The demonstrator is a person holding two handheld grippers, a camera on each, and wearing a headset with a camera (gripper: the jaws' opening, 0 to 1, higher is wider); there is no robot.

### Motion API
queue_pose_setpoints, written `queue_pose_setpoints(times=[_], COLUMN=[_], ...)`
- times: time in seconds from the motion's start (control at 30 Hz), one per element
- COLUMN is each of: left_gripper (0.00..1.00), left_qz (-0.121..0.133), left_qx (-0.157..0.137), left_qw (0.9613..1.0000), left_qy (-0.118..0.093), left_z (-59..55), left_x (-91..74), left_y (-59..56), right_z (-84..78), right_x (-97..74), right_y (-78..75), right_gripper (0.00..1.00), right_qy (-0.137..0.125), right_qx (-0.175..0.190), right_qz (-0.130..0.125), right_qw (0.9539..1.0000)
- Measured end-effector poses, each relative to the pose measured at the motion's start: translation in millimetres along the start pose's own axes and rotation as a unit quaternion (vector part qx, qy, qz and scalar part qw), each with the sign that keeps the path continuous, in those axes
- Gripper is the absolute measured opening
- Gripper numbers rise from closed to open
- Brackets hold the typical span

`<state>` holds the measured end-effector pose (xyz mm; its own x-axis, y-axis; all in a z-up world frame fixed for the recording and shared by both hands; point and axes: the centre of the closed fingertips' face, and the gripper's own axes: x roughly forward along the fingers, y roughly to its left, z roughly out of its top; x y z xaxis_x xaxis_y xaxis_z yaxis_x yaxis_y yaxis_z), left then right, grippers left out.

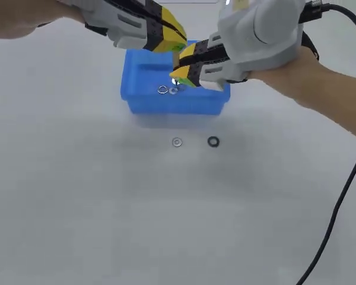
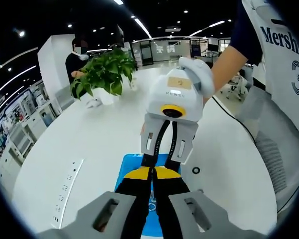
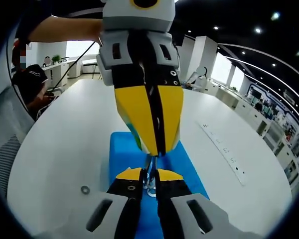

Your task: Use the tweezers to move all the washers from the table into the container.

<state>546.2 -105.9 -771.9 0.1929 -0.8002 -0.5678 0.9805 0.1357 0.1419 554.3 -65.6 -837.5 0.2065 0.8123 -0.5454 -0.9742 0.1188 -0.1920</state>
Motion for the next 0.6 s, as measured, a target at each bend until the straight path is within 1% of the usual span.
queue_pose_setpoints(times=[0.17,0.23,0.27,0.3,0.47,0.6], left_gripper=[0.05,0.05,0.05,0.05,0.05,0.05], left_qz=[-0.004,-0.003,-0.002,-0.002,-0.003,-0.001], left_qx=[-0.005,-0.011,-0.015,-0.015,-0.011,-0.008], left_qw=[1.0000,0.9999,0.9999,0.9999,0.9999,1.0000], left_qy=[0.003,0.003,-0.005,-0.003,0.000,-0.001], left_z=[-7.1,-10.1,-7.4,-7.8,-6.0,-1.4], left_x=[4.9,6.4,6.3,5.9,5.9,2.4], left_y=[-2.2,-2.3,-2.1,-2.0,-2.0,-3.3], right_z=[-7.4,-10.9,-9.3,-9.5,-8.4,-4.6], right_x=[4.0,5.4,4.1,3.5,2.4,0.1], right_y=[2.1,3.7,3.1,2.9,1.2,0.7], right_gripper=[0.11,0.11,0.11,0.11,0.11,0.12], right_qy=[0.008,0.012,0.007,0.008,0.012,0.011], right_qx=[0.001,0.002,0.004,0.009,0.004,-0.001], right_qz=[0.005,0.006,0.004,0.004,-0.001,-0.005], right_qw=[1.0000,0.9999,1.0000,0.9999,0.9999,0.9999])
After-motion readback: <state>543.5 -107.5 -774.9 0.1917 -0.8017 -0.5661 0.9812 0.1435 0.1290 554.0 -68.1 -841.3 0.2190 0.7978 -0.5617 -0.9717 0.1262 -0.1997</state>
